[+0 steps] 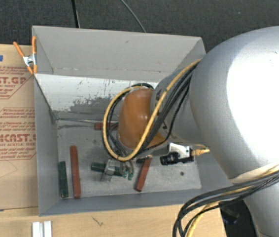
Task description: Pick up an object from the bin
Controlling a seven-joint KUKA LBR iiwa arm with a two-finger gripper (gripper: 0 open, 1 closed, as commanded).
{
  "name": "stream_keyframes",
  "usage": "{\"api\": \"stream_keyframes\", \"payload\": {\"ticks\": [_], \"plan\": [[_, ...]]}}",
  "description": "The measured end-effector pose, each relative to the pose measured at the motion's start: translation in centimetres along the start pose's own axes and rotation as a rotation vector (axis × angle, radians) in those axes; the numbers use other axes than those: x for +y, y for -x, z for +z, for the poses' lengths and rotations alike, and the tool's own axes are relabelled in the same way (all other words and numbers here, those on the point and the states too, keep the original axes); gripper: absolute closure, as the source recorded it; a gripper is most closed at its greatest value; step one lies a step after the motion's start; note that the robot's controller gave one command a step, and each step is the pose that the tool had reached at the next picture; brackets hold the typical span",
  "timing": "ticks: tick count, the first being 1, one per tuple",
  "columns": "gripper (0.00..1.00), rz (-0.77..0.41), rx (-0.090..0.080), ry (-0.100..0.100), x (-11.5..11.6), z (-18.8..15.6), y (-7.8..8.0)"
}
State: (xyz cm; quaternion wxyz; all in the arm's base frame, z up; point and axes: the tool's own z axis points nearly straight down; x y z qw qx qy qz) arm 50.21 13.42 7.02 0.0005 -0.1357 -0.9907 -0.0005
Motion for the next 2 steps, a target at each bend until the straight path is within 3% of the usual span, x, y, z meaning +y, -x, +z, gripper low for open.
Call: {"api": "stream_keyframes", "payload": {"ticks": [2], "plan": [[1.00,0.000,0.003,-0.002,-0.06,-0.43,-0.10]]}}
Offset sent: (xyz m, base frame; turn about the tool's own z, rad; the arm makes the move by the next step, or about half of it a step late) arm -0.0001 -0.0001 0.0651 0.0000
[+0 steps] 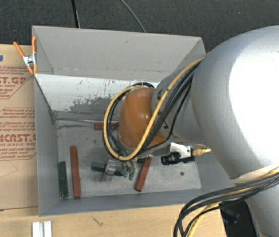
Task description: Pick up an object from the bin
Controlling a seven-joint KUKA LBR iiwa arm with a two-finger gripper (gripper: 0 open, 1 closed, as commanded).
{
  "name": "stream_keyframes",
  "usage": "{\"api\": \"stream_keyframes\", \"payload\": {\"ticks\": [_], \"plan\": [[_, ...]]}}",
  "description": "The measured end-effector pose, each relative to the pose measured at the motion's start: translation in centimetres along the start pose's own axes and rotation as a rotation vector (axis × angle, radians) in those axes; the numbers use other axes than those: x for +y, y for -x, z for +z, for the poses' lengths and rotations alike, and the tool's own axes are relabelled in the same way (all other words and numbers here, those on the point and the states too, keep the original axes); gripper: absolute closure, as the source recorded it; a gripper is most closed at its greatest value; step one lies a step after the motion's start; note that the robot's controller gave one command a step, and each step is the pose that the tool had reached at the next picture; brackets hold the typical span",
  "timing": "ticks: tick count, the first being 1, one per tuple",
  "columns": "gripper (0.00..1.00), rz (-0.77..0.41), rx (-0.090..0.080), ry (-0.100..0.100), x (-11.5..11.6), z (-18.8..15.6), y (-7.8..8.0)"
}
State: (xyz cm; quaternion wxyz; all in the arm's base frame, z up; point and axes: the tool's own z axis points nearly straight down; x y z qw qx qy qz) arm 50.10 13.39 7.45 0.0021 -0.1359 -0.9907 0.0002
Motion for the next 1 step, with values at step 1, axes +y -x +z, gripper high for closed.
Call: {"api": "stream_keyframes", "payload": {"ticks": [1], "plan": [[1.00,0.000,0.003,-0.002,-0.06,-1.74,-0.13]]}}
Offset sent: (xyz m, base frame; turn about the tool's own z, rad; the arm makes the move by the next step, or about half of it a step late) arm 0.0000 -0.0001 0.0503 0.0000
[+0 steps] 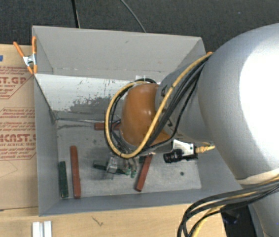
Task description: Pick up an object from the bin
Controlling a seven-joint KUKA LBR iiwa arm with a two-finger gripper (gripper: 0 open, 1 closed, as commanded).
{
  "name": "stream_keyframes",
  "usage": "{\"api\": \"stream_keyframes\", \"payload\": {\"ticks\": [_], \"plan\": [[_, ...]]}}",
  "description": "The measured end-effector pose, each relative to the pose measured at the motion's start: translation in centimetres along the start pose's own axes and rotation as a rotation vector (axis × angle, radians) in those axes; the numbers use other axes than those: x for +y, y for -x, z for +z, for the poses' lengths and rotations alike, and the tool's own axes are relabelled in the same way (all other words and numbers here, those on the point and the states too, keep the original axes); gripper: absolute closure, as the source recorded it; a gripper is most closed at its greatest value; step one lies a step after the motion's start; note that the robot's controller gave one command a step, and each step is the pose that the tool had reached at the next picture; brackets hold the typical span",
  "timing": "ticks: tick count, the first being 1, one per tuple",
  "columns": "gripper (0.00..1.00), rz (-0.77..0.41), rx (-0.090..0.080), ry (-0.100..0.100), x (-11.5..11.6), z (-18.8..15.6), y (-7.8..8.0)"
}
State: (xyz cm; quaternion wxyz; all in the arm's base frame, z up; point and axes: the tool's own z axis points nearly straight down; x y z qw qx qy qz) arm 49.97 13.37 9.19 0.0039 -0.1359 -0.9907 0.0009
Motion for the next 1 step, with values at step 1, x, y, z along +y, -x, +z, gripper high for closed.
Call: {"api": "stream_keyframes", "payload": {"ticks": [1], "plan": [[1.00,0.000,-0.007,0.004,0.10,-1.68,0.15]]}}
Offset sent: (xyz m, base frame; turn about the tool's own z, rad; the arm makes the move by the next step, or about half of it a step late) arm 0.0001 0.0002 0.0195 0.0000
